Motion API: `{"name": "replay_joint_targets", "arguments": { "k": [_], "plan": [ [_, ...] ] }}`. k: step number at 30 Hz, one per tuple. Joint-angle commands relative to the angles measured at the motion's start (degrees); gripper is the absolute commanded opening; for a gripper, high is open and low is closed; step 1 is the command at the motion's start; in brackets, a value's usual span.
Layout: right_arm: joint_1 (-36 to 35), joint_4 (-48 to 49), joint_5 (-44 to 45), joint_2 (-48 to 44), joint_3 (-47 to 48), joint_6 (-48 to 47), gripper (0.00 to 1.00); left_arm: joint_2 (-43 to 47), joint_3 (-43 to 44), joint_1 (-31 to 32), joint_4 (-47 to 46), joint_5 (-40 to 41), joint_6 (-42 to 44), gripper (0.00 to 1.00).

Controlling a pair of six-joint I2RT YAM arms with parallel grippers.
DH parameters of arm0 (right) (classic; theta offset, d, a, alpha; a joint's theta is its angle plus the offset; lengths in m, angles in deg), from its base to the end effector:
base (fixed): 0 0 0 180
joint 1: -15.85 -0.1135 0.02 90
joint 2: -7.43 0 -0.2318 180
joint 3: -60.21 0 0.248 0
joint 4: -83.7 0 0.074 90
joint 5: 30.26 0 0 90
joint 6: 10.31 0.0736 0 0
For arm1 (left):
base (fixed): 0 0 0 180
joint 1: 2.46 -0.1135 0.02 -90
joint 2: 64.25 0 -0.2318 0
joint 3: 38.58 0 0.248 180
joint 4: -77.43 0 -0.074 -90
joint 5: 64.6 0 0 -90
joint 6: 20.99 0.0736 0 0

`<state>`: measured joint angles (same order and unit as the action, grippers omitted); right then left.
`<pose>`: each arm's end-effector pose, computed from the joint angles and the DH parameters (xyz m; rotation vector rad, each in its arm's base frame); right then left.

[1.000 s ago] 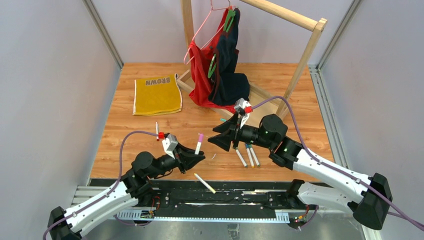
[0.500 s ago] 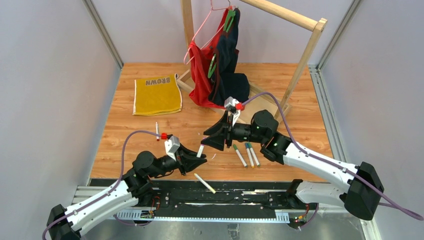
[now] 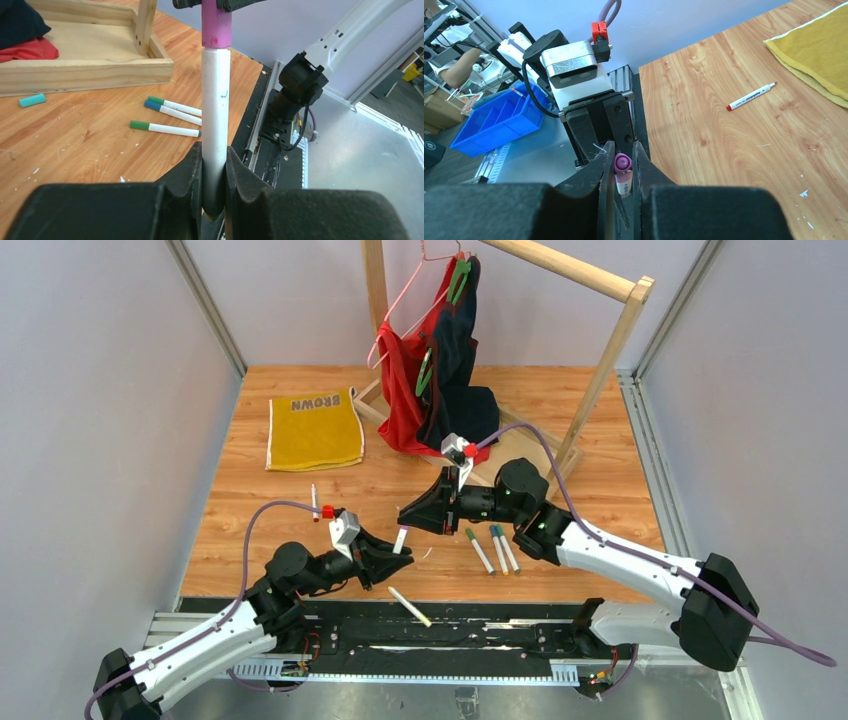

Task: Insert the pens into the pen caps
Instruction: Press the pen cap onto the pen.

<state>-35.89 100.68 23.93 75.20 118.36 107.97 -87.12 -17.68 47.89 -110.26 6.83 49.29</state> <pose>0.1578 0.2696 0.3038 -0.8881 1.4263 1.5436 0.1079 -0.1669 0.2094 0.6909 1.4448 -1.2109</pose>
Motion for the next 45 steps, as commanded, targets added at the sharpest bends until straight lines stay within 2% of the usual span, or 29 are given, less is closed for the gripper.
{"name": "replay_joint_targets", "arguments": {
  "k": [1, 15, 31, 39, 45],
  "plan": [
    [-1.05, 1.79, -0.93, 1.59, -0.55, -0.01, 0.01, 0.24, 0.66, 0.28, -3.42, 0.73, -1.07, 0.00],
    [-3.79, 1.27, 1.90, 2.15, -5.42, 0.97, 0.01, 0.25, 3.21, 0.19, -3.89, 3.79, -5.76, 0.00],
    [-5.28, 3.79, -7.21, 6.56, -9.35, 6.97, 0.01, 2.32, 4.71, -0.22, -5.15, 2.02, -7.41, 0.00],
    [-6.64, 1.61, -8.56, 7.36, -11.84, 7.30, 0.01, 2.32, 7.96, -3.75, -4.28, 0.17, -7.55, 0.00],
    [-7.29, -2.22, -9.49, 6.85, -12.61, 6.12, 0.01, 1.60, 7.79, -7.15, -7.40, -2.12, -10.32, 0.00]
  ]
}}
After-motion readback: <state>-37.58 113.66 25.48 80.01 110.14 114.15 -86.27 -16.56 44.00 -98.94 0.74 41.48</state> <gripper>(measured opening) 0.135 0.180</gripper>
